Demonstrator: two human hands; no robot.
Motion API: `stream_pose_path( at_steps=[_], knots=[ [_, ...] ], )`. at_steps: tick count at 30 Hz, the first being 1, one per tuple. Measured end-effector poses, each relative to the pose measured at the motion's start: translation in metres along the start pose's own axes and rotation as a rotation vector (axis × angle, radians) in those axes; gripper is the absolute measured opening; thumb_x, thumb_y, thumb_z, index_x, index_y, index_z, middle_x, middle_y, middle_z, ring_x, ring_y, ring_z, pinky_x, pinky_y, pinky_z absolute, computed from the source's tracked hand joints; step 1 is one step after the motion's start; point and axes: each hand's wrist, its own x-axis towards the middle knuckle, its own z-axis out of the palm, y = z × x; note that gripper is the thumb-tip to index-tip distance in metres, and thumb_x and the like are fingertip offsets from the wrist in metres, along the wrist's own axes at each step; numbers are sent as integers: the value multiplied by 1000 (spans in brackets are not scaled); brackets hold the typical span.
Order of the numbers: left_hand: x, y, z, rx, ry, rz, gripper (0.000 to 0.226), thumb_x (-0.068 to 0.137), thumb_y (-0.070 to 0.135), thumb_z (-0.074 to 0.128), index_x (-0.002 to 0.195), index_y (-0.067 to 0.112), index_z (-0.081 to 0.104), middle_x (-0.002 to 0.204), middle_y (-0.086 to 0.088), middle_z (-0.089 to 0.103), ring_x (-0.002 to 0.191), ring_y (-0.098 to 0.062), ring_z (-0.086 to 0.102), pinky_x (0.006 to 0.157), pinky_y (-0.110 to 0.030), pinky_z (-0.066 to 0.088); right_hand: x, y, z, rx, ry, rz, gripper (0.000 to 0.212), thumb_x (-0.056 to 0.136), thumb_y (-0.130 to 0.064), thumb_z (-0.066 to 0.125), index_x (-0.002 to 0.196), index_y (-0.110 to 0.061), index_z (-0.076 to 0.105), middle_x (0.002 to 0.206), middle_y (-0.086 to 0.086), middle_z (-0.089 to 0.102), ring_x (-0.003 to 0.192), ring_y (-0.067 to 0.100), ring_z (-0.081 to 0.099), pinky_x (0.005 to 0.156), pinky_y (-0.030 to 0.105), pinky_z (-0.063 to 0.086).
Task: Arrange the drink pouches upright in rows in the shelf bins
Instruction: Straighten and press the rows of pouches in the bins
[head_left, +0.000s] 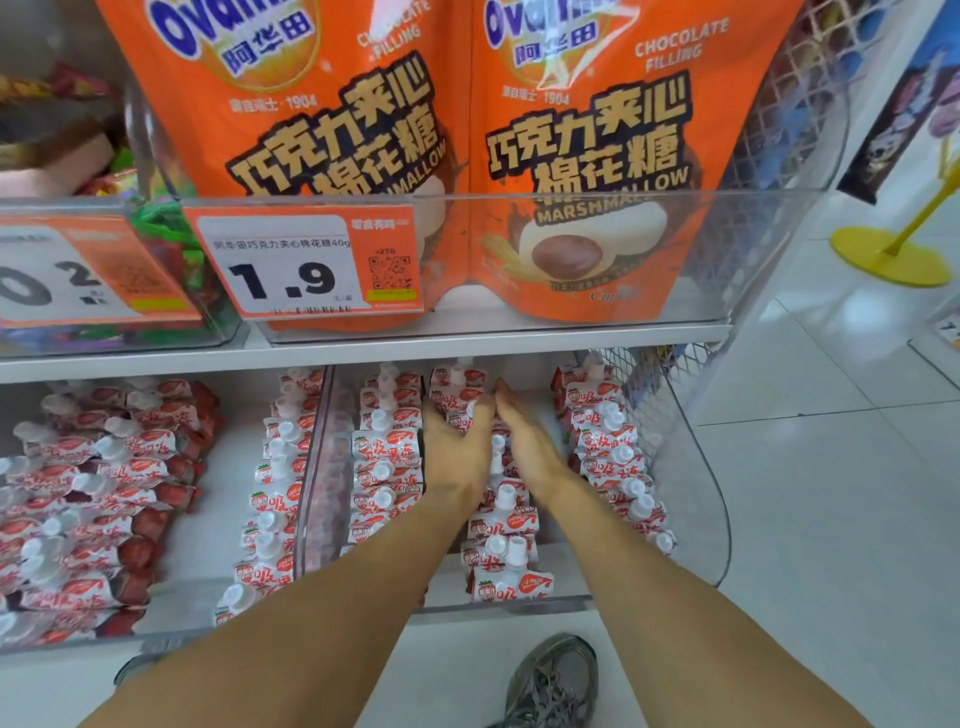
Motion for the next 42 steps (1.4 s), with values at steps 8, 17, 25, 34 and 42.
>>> stream_pose_path(
  at_steps=[8, 17, 25, 34, 42],
  knots=[
    [15, 3, -1, -2, -84, 32, 76, 81, 54, 61, 144, 22, 33, 139, -3, 50, 129, -21, 48, 108, -39, 38, 5, 0, -5, 88, 52, -1, 59, 101, -46, 44, 155, -29, 26, 150, -12, 40, 134, 5, 38, 114, 28, 27],
    [32, 4, -2, 58, -189, -57, 46, 93, 48, 47, 133, 25, 53, 126, -4, 61, 100, -18, 55, 83, -24, 36, 13, 0, 2, 42, -13, 88, 82, 88, -66, 46, 157, -33, 16, 148, -8, 48, 135, 10, 45, 112, 29, 31],
    [27, 4, -6, 176, -198, 18, 67, 87, 59, 49, 143, 26, 32, 131, -6, 55, 120, -28, 53, 96, -35, 42, 16, -10, -11, -264, 67, 21, 53, 104, -53, 23, 149, -29, 34, 146, 5, 51, 134, 26, 47, 110, 39, 36],
    [19, 4, 3, 13, -173, -127, 75, 76, 63, 50, 140, 26, 38, 123, -9, 61, 105, -24, 60, 93, -37, 47, 17, -6, -9, -98, 91, 62, 44, 104, -47, 35, 141, -28, 45, 128, -3, 59, 120, 17, 56, 101, 33, 43],
    [16, 4, -2, 121, -289, -64, 72, 88, 67, 44, 149, 32, 27, 143, -5, 49, 126, -24, 50, 104, -34, 36, -6, -6, -14, 32, 88, 98, 58, 103, -54, 32, 156, -31, 24, 157, -7, 33, 145, 15, 31, 116, 32, 27]
  ],
)
